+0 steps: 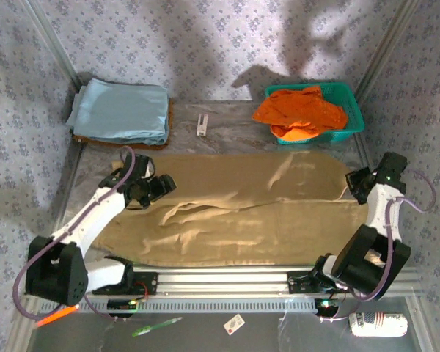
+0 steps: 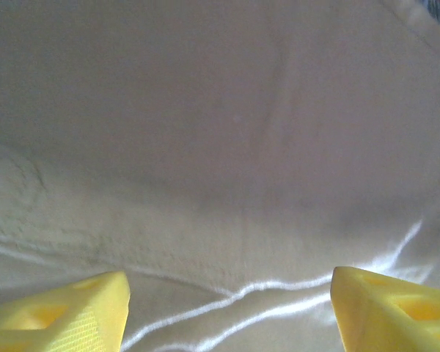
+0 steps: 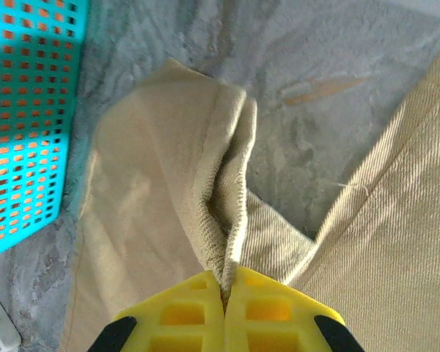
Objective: Fold and stack the trousers
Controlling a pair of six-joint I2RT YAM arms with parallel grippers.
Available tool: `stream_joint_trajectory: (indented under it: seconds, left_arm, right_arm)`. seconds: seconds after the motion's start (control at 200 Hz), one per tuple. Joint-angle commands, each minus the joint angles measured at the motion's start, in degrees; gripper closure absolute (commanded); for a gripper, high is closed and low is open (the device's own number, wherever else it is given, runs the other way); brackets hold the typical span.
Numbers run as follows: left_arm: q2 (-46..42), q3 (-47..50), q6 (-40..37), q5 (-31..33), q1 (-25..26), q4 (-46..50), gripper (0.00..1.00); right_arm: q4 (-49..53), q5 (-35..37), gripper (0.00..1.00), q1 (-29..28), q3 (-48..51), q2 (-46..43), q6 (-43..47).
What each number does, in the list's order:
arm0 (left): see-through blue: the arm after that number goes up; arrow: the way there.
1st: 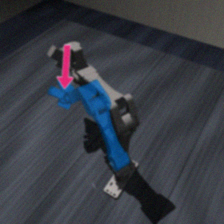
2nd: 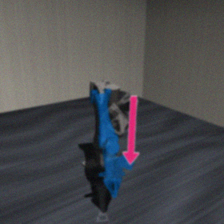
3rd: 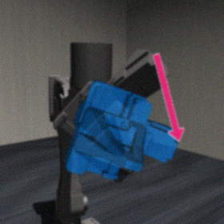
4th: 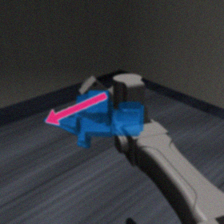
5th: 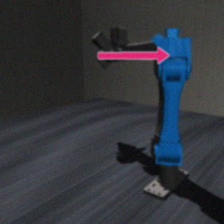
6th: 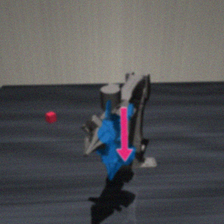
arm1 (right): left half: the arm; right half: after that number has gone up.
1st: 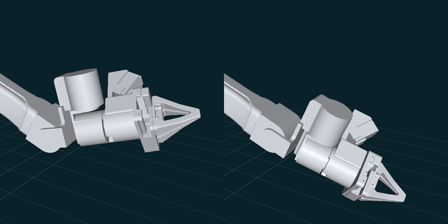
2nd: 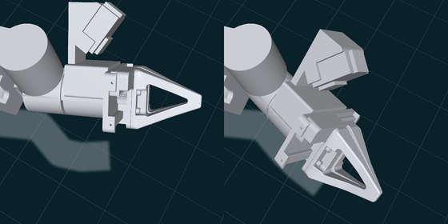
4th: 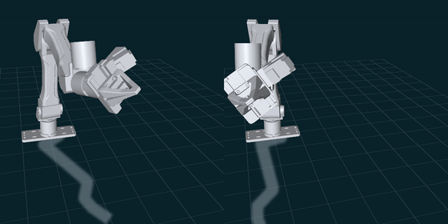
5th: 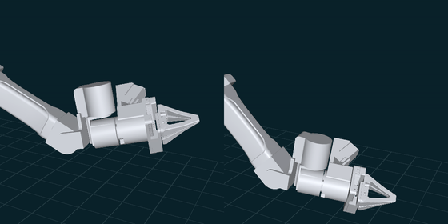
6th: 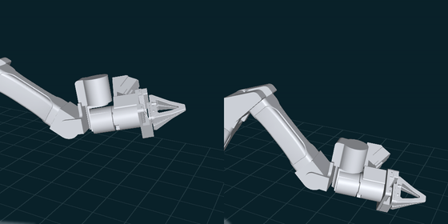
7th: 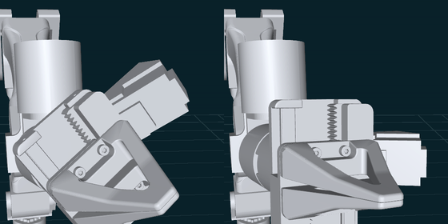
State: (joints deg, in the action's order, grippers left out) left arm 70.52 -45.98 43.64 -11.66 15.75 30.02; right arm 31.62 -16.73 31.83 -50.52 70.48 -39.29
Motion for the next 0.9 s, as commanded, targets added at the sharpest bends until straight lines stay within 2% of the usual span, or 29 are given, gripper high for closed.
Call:
stream_joint_trajectory:
  seconds: [0.0, 0.17, 0.215, 0.32, 0.385, 0.53, 0.745, 0.894]
  left_arm:
    - [3.72, -3.03, 1.77, 2.28, -1.85, -4.48, 0.27]
    - [14.33, -5.35, 4.48, 4.25, -4.62, -10.27, 0.27]
    - [17.04, -5.18, 5.55, 4.49, -5.90, -11.91, 0.27]
    - [22.18, -3.99, 7.82, 1.35, -9.45, -15.41, 0.29]
    - [23.28, -2.97, 8.04, 2.10, -10.89, -16.22, 0.30]
    - [23.59, -1.28, 8.30, 3.98, -14.93, -15.71, 0.30]
    - [26.92, -3.34, 6.60, 4.54, -19.82, -14.85, 0.30]
    - [31.71, -9.63, 3.15, 2.22, -20.30, -13.35, 0.30]
  right_arm:
    - [0.62, 2.59, 1.00, 0.79, -0.45, -1.78, 2.53]
    - [-1.45, 1.37, 1.00, 1.65, 0.23, 2.75, 1.78]
    - [-1.43, 1.47, 0.97, 1.82, 0.29, 3.90, 1.59]
    - [-1.06, 1.66, 0.75, 1.92, 1.28, 5.17, 1.38]
    - [0.65, 3.30, 0.54, 2.00, 1.91, 4.83, 1.71]
    - [2.50, 6.03, 0.40, 1.71, 3.54, 1.04, 2.11]
    - [2.16, 8.97, 0.34, -0.62, 3.88, -4.45, 0.57]
    - [-0.57, 9.62, 0.30, -0.16, 1.69, -0.67, 0.49]
